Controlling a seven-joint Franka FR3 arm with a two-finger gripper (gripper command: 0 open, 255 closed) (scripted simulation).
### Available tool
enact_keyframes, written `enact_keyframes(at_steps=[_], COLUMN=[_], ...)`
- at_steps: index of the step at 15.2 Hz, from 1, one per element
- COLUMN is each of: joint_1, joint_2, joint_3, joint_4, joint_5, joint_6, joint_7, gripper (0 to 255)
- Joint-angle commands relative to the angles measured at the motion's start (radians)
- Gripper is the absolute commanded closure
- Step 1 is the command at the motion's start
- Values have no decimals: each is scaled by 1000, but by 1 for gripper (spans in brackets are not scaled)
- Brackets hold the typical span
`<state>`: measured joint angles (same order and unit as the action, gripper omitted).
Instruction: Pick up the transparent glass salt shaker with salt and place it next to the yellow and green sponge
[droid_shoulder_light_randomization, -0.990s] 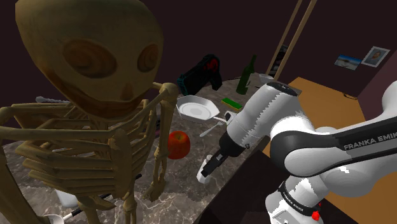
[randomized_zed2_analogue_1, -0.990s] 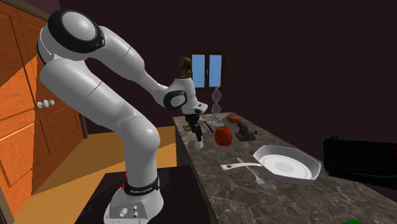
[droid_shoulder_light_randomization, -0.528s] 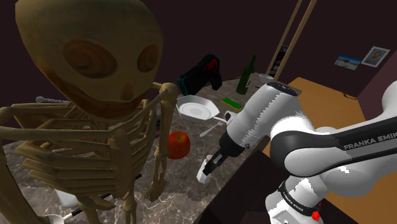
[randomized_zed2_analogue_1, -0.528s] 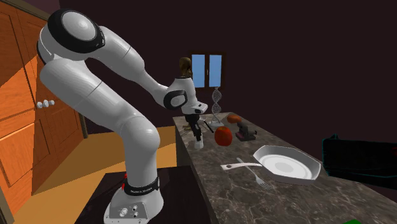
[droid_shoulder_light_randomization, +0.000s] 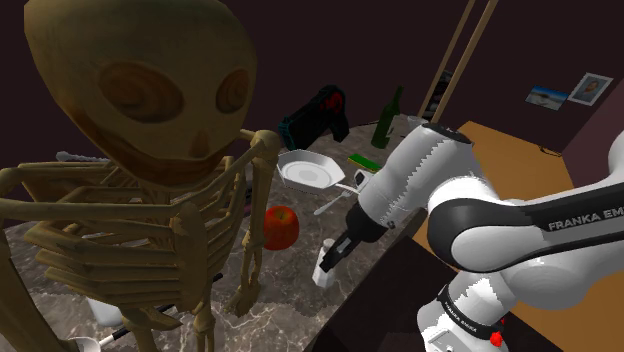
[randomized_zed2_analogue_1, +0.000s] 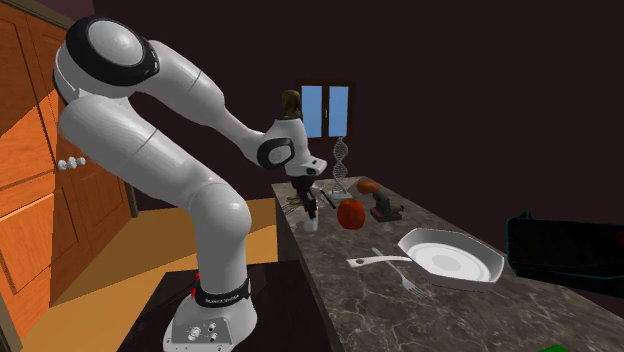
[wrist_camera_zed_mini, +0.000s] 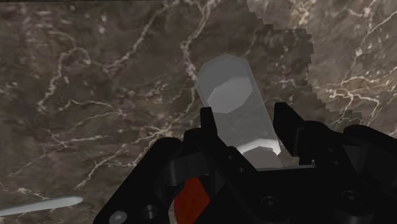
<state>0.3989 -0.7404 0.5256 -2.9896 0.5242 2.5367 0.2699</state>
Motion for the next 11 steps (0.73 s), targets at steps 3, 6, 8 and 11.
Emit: enact_keyframes(at_steps=[3, 6, 8, 11], joint_1=[-7, -14, -19, -27], joint_2=[-59, -97, -118, -145], joint_3=[-19, -35, -46, -61], joint_4=[27, 50, 68, 95], joint_5=[-25, -44, -56, -74], joint_6=[-85, -145, -182, -236], joint_7=[8, 12, 14, 18], gripper=[255, 255, 255, 255])
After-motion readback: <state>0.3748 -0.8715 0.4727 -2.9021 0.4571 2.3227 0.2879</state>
